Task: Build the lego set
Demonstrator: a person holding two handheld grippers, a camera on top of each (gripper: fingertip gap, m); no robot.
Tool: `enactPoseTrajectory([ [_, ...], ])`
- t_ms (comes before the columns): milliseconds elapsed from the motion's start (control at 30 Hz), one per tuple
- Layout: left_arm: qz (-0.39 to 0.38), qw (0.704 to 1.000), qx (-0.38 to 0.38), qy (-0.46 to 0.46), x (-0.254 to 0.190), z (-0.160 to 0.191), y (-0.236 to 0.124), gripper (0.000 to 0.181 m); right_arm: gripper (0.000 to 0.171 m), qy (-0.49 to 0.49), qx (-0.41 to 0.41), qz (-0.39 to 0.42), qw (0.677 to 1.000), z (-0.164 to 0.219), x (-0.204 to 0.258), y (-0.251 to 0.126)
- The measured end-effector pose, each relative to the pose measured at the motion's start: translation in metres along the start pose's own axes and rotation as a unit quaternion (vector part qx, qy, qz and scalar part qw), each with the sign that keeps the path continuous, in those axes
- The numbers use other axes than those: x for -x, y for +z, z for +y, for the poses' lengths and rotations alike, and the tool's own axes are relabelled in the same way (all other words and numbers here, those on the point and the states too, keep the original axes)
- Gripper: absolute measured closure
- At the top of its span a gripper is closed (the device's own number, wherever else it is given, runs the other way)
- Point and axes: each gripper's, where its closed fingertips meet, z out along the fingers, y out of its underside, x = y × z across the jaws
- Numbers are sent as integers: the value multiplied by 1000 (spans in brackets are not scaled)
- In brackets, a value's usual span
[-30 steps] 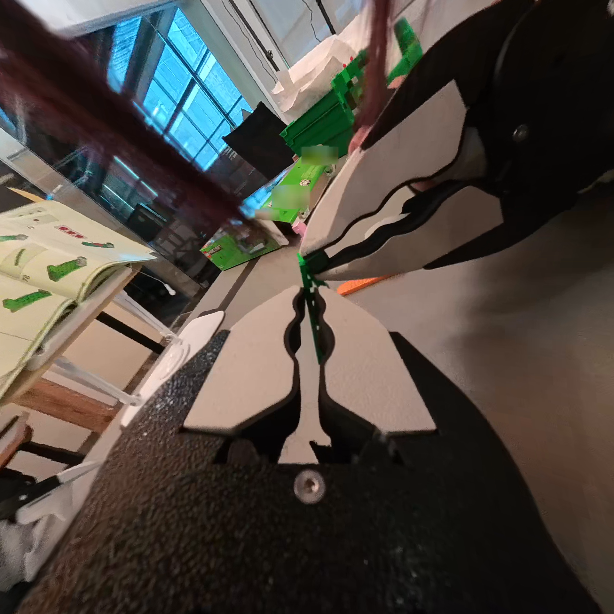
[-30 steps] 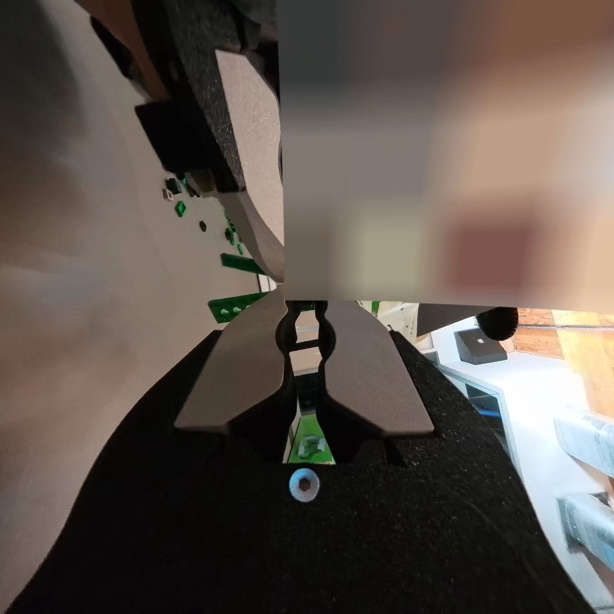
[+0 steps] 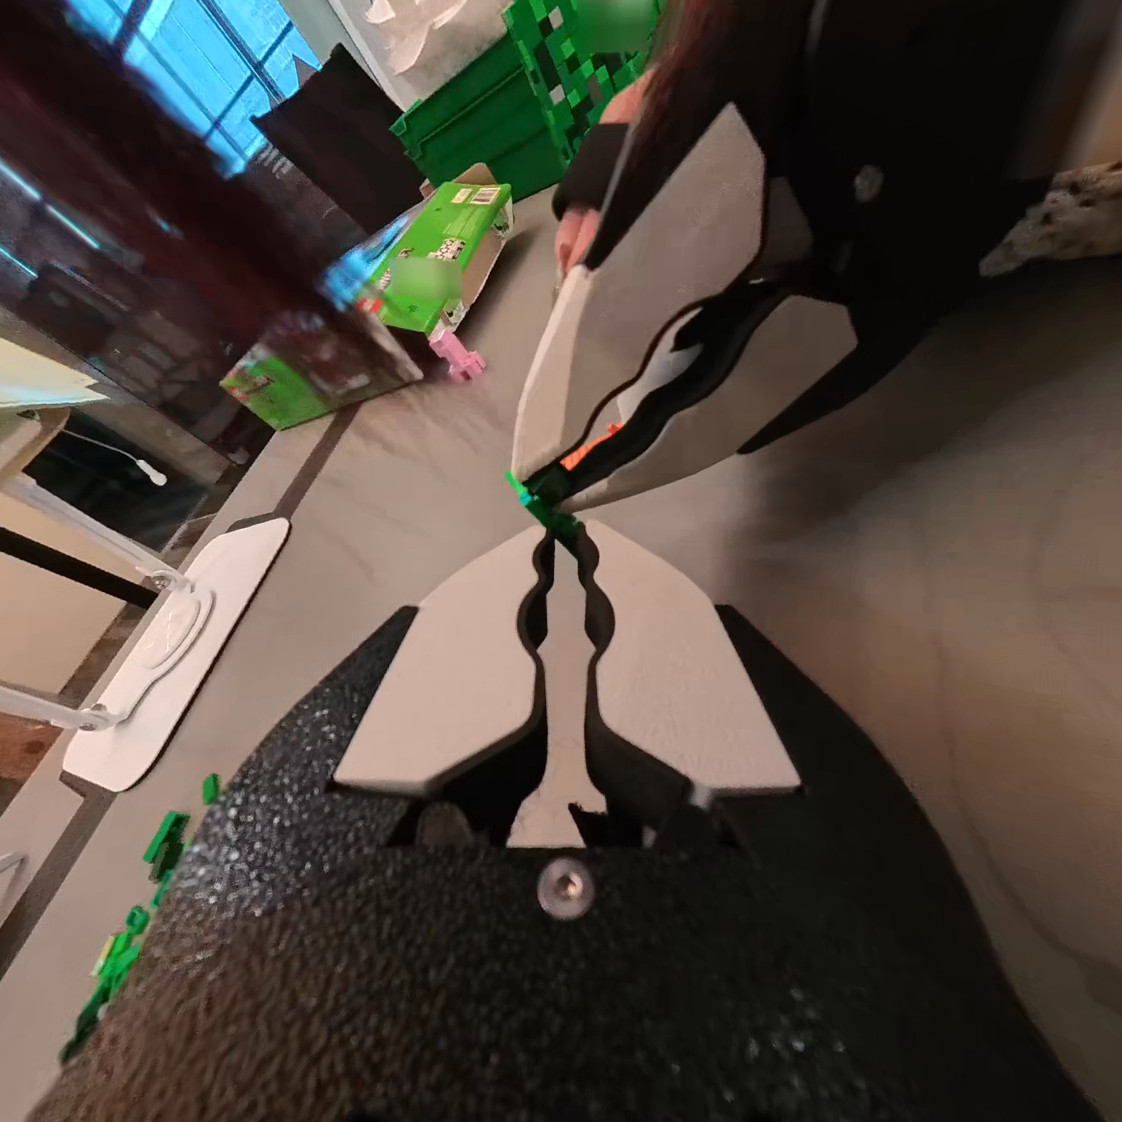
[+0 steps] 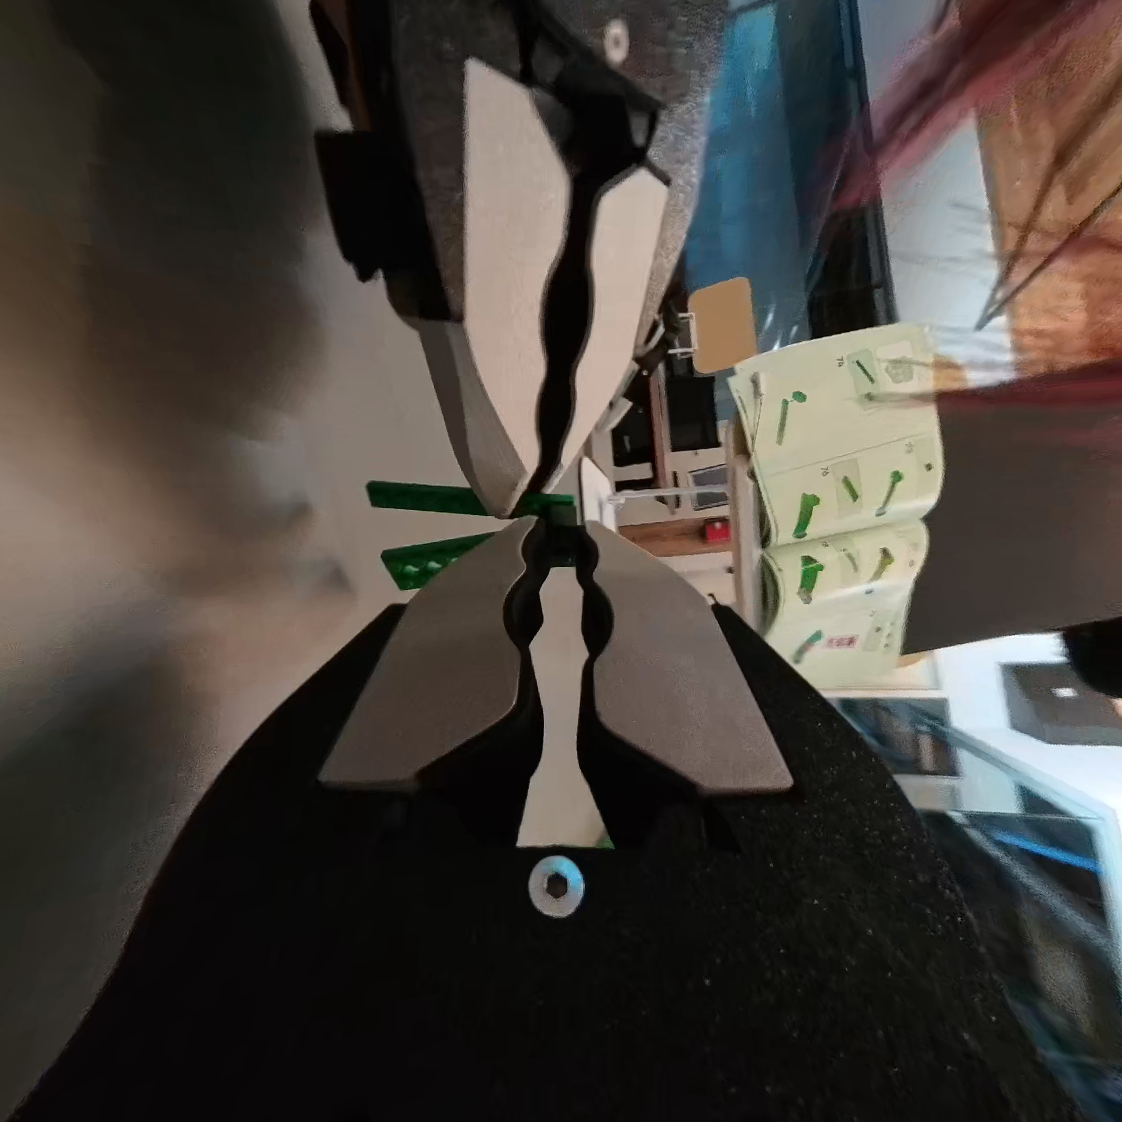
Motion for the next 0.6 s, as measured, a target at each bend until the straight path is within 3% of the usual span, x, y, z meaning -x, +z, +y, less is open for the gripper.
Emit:
enactPoseTrajectory([
  [100,-13,1000,0,25,2,1,0,176,163,58,-21,-16,998,-2,1,1],
  [600,-3,1000,29,-5,1,8,3,177,163,-13,-7,-6,1000,0,7,3],
])
